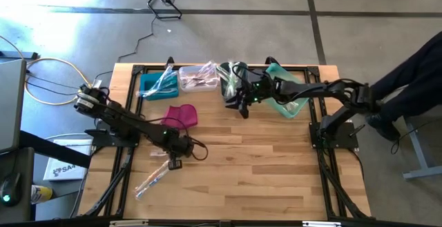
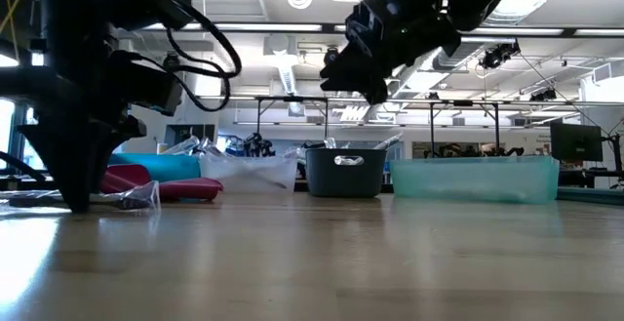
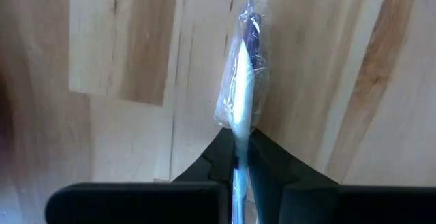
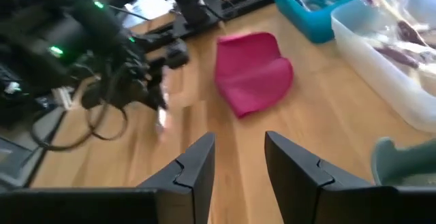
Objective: Pick & Place Toothbrushes
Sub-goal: Put the violet toothbrush into the white bin
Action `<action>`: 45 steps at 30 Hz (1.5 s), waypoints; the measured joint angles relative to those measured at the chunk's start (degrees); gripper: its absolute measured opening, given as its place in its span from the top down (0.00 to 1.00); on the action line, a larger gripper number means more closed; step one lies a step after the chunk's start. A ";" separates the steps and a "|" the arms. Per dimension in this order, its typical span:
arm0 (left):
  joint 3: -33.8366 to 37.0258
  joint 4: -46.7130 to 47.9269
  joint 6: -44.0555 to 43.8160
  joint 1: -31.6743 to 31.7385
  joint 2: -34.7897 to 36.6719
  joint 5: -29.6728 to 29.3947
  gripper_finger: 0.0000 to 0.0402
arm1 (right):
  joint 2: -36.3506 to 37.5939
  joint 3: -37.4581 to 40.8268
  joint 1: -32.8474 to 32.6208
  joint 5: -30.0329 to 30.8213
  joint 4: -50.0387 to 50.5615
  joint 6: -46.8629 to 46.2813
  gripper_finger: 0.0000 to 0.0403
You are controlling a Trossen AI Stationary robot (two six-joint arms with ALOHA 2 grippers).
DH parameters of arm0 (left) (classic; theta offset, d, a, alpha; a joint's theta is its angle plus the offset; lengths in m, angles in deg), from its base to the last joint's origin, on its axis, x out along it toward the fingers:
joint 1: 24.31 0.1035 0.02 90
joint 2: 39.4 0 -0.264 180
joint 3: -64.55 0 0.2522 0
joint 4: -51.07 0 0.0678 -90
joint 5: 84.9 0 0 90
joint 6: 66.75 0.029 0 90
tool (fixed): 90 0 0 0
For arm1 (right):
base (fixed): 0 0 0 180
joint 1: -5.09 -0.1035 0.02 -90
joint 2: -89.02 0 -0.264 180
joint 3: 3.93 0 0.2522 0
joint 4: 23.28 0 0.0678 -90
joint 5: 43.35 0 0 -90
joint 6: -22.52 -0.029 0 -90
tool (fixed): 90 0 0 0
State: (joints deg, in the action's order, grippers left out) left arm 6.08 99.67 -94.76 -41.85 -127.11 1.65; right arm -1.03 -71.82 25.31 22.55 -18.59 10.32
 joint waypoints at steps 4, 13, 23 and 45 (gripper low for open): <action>-3.12 2.77 4.44 3.44 -0.19 -2.03 0.95 | 0.64 0.00 0.08 -2.85 0.39 -0.12 0.70; -7.98 3.79 11.24 11.35 -0.08 -0.01 0.95 | 7.51 0.00 0.01 -9.08 9.88 0.05 0.70; -12.88 4.73 12.33 15.04 0.01 0.43 0.95 | 21.75 0.00 -0.37 -9.09 19.41 1.98 0.70; -37.86 12.05 34.49 21.04 0.12 -16.58 0.95 | 32.58 -0.02 -0.10 -1.28 33.49 3.44 0.70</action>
State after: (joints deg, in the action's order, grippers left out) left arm -31.79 111.72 -60.27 -20.81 -126.99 -14.93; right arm 31.55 -71.84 25.21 21.28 14.90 13.77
